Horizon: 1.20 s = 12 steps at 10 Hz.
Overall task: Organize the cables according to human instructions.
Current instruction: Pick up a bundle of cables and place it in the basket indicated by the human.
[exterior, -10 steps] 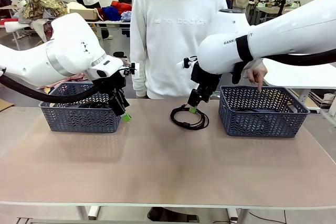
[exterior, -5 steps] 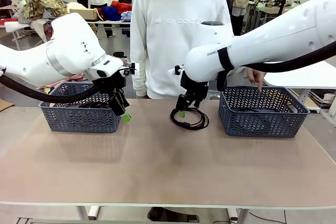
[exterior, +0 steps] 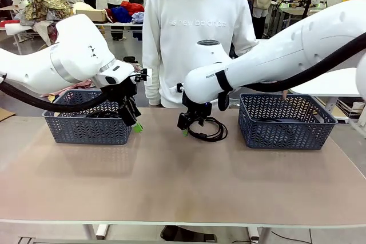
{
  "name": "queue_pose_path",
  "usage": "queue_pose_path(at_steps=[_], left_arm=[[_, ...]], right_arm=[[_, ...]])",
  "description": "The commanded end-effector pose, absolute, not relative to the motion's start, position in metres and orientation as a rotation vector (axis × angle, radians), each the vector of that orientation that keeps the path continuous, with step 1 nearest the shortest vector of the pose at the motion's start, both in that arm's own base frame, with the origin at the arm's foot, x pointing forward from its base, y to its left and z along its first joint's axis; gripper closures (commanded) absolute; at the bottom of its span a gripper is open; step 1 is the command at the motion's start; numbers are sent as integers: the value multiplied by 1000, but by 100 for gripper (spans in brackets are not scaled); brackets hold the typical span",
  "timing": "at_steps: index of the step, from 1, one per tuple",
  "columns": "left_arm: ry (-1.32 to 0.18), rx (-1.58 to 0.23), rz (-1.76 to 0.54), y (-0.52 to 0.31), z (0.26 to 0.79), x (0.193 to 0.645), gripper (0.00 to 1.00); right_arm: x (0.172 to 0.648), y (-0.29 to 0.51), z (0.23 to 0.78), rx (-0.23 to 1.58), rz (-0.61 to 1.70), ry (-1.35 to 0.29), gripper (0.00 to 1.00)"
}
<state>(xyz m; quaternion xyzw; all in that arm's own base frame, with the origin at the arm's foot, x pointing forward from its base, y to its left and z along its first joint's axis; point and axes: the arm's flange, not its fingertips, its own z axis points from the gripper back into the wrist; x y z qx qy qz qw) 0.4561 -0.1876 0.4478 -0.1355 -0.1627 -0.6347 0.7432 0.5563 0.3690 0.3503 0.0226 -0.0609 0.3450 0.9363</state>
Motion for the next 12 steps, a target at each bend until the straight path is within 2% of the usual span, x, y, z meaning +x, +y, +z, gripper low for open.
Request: queue_pose_path(at_steps=[1, 12], left_arm=[[-358, -297, -1393, -185, 448, 456, 0], [-358, -297, -1393, -185, 448, 456, 0]], right_arm=[[566, 381, 348, 8, 682, -131, 0], [578, 377, 331, 50, 698, -87, 0]])
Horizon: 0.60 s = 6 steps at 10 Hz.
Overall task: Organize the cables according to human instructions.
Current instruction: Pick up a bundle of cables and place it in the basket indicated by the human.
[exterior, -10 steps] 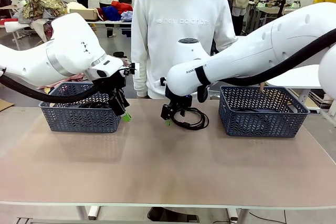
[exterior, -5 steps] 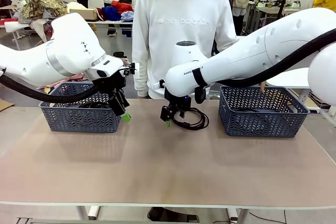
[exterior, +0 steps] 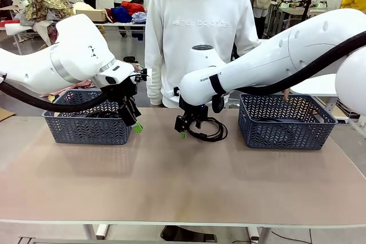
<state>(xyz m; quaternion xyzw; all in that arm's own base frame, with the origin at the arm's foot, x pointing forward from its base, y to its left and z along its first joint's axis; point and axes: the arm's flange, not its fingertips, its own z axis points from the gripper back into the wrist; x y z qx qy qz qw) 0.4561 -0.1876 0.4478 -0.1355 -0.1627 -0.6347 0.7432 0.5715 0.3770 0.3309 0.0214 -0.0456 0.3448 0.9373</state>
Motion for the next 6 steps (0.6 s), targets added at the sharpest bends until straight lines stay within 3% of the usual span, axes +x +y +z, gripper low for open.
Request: queue_pose_path(at_steps=[1, 6], left_arm=[[-358, -297, -1393, -185, 448, 456, 0], [-358, -297, -1393, -185, 448, 456, 0]], right_arm=[[584, 377, 331, 49, 698, -78, 0], [601, 382, 317, 49, 693, -60, 0]])
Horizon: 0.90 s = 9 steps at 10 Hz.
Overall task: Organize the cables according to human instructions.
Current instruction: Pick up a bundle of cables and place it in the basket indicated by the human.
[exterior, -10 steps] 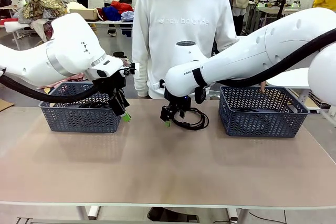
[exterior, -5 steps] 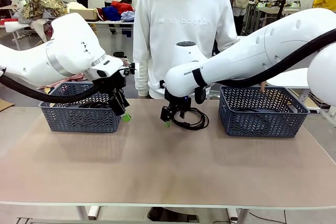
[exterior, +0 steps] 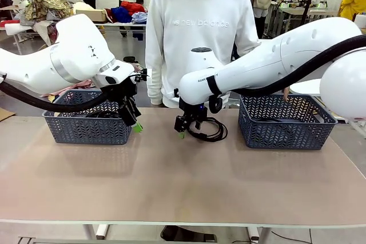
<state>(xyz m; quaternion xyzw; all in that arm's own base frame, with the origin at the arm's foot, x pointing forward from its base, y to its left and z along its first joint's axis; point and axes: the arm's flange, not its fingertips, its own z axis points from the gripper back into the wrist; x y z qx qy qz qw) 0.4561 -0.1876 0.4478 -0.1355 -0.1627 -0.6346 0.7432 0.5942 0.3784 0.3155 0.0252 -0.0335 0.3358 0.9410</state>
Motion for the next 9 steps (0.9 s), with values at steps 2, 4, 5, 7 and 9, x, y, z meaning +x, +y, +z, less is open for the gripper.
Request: queue_pose_path(at_steps=[2, 4, 5, 7, 9], left_arm=[[-358, -297, -1393, -185, 448, 456, 0], [-358, -297, -1393, -185, 448, 456, 0], [-358, -297, -1393, -185, 448, 456, 0], [-358, -297, -1393, -185, 448, 456, 0], [-358, -297, -1393, -185, 448, 456, 0]], right_arm=[[604, 383, 312, 48, 697, -47, 0], [605, 384, 310, 50, 700, -35, 0], [605, 386, 309, 54, 704, -32, 0], [604, 389, 308, 61, 711, -21, 0], [604, 391, 307, 68, 715, -9, 0]])
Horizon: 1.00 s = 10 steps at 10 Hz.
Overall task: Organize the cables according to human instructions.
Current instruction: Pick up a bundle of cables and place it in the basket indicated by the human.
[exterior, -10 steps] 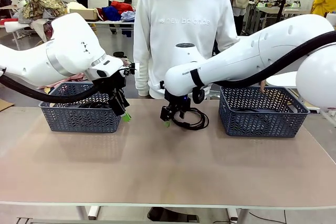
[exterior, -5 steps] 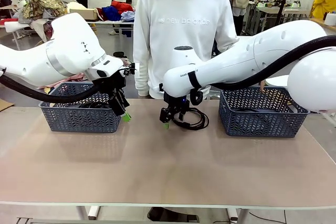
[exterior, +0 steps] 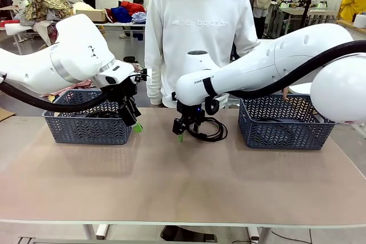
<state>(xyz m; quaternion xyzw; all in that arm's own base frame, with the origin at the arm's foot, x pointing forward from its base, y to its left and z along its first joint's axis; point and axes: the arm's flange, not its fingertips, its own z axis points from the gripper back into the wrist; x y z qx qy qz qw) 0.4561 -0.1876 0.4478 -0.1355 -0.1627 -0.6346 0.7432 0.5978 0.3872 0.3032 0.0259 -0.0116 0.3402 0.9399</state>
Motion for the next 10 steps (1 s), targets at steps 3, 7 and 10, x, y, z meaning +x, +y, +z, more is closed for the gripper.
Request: queue_pose_path(at_steps=[3, 7, 10], left_arm=[[-358, -297, -1393, -185, 448, 456, 0], [-358, -297, -1393, -185, 448, 456, 0], [-358, -297, -1393, -185, 448, 456, 0]], right_arm=[[603, 391, 307, 69, 705, -10, 0], [603, 391, 307, 75, 683, 24, 39], [603, 390, 308, 87, 675, 30, 42]])
